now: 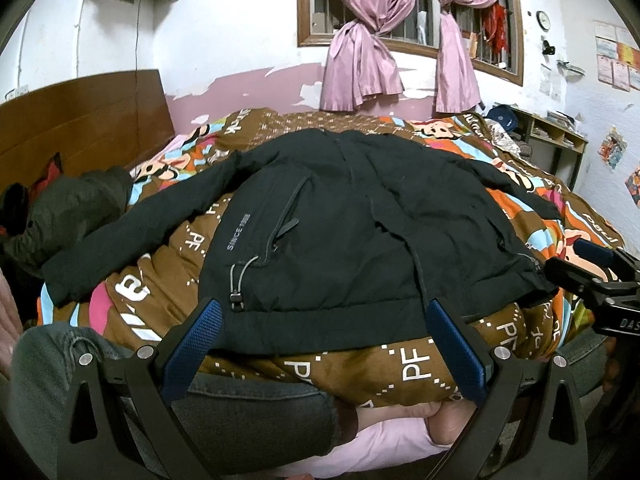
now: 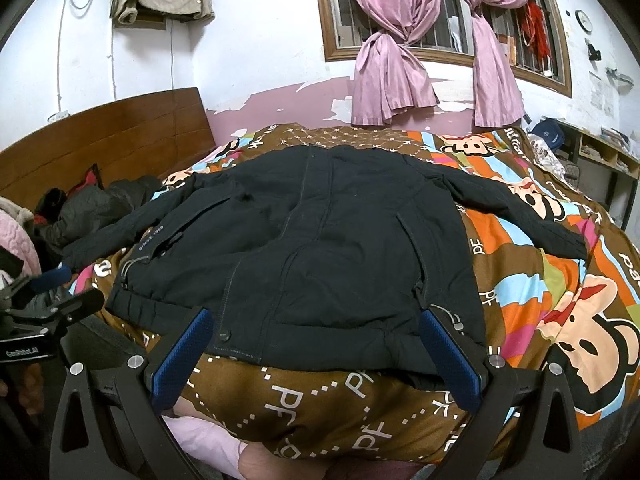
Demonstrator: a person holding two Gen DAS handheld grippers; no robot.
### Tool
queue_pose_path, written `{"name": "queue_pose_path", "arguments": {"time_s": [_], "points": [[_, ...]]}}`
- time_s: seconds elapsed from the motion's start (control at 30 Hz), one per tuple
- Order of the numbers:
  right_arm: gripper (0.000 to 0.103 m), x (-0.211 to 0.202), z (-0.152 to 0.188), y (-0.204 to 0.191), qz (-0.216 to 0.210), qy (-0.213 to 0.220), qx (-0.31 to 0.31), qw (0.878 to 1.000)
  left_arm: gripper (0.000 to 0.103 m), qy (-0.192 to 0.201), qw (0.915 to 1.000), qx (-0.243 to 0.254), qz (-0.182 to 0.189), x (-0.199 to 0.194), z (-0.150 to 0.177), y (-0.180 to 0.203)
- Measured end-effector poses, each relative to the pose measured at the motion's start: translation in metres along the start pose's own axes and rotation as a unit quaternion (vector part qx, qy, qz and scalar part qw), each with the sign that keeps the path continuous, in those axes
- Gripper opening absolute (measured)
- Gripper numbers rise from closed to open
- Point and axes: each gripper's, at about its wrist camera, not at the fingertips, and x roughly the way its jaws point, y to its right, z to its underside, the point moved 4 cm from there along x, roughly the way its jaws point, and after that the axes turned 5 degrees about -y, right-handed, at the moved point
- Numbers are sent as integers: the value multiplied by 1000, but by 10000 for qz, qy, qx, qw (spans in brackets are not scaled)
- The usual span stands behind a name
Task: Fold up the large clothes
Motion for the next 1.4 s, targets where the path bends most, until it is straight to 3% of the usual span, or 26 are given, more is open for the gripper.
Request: {"name": "queue_pose_path", "arguments": {"time_s": [0.23, 0.5, 0.7, 0.87, 1.1, 1.23, 1.4], "points": [[103, -7, -31, 11, 103, -105, 396, 9991, 100, -64, 9994, -316, 130, 0, -16, -10], [103, -33, -126, 48, 216, -276, 711, 9969, 100, 325, 9992, -200, 131, -14, -88, -10], [103, -48, -212, 105, 489, -476, 1443, 9872, 100, 547, 9984, -111, -63, -22, -141, -17], [103, -18, -248, 166, 600, -653, 2219, 9710, 100, 511, 9985, -191, 62, -5, -175, -22], [103, 49, -251, 260, 1174, -970, 2855, 9462, 100, 131, 9985, -213, 478, 60, -219, -2], [103, 93, -229, 310, 1279, -1058, 3248, 9311, 100, -57, 9979, -154, 632, 107, -238, 18], [103, 147, -178, 372, 1439, -1030, 3872, 9048, 100, -432, 9936, -138, 1039, 177, -252, 53]]}}
